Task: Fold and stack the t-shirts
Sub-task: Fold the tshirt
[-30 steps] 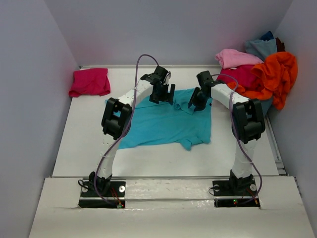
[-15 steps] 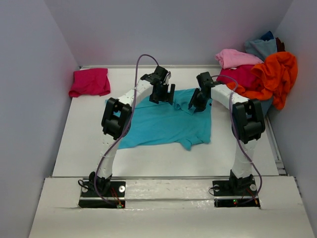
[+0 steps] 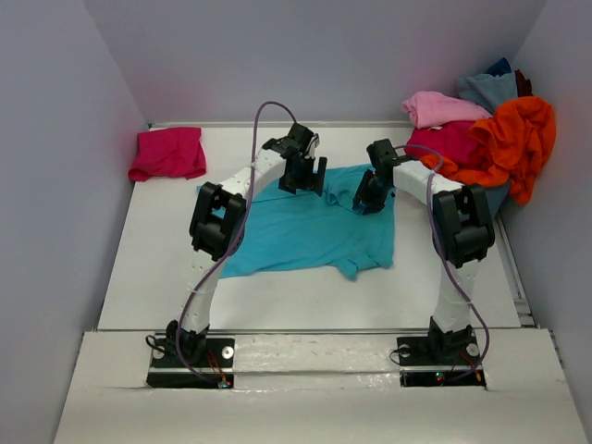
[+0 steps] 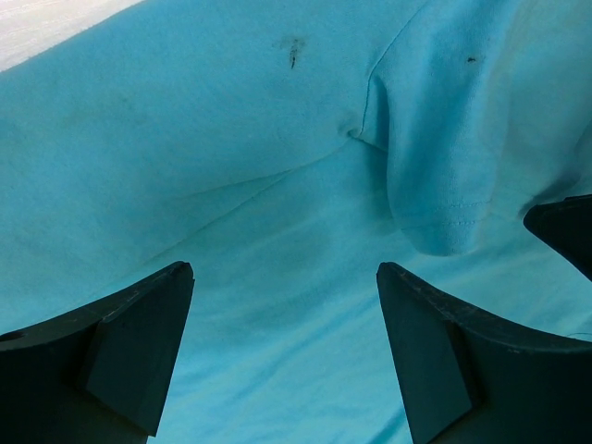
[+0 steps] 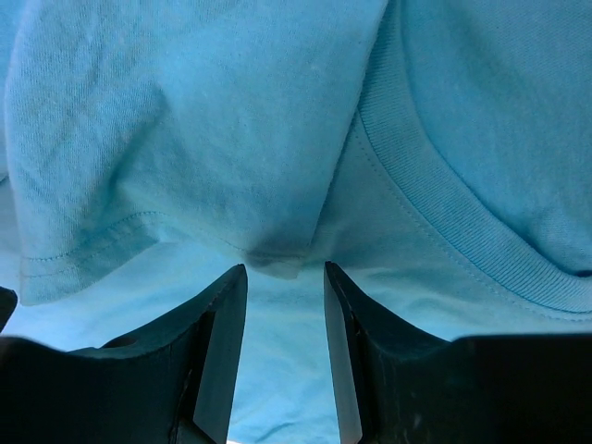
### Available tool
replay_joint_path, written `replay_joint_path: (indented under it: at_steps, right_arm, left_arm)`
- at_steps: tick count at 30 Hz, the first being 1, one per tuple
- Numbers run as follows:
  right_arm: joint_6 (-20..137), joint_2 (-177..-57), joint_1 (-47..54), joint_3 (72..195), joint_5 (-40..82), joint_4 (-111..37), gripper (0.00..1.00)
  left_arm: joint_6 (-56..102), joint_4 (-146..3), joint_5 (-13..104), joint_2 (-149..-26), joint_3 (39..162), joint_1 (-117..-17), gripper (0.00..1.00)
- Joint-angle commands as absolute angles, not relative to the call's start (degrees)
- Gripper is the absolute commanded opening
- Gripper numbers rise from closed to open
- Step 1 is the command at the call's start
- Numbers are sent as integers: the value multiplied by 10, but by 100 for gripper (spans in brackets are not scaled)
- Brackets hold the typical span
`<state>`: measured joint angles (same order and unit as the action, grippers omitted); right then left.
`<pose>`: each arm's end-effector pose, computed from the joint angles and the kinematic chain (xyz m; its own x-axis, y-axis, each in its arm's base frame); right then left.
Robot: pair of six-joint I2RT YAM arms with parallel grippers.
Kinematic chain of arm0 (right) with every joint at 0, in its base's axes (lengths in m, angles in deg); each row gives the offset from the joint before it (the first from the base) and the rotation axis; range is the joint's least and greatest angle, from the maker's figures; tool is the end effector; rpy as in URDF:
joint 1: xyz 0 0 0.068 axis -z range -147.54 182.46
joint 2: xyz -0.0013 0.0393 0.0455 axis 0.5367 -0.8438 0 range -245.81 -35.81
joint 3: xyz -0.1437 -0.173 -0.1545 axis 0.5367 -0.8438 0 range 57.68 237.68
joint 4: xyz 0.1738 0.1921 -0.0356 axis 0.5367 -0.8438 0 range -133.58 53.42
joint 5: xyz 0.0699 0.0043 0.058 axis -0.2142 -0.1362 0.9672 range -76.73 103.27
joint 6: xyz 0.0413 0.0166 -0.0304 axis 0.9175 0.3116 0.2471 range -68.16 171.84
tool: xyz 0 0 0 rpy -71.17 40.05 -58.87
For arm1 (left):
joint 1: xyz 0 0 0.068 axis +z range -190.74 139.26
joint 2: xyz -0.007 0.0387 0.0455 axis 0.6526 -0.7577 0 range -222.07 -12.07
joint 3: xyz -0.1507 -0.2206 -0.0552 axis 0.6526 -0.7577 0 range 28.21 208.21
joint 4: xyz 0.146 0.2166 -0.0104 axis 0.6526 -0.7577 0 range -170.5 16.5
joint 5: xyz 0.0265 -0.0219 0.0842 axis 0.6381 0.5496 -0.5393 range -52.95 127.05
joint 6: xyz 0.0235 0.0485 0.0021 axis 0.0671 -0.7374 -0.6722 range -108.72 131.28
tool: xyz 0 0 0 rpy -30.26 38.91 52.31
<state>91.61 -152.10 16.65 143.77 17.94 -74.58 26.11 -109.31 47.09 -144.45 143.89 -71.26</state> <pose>0.4029 0.1170 0.1772 -0.8790 0.4138 -0.2369 0.3405 0.8926 0.2957 0.4415 -0.2675 0.2091 -0.8121 0.1862 -0.5530 0.3969 0.8710 -0.2895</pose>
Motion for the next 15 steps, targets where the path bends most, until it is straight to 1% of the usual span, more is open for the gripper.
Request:
replay_joint_path:
  at_steps: [1, 5, 10, 15]
  right_arm:
    - [909, -1527, 169, 1437, 164, -716, 44]
    - [909, -1532, 169, 1439, 165, -716, 36]
    - [909, -1536, 169, 1439, 164, -715, 34]
    - [909, -1541, 169, 1443, 166, -716, 29]
  left_arm:
    - [251, -1098, 467, -1400, 1427, -712, 93]
    - [251, -1097, 466, -1400, 1426, -712, 93]
    - [251, -1098, 465, -1401, 1426, -712, 93]
    - [250, -1098, 465, -1400, 1426, -712, 93]
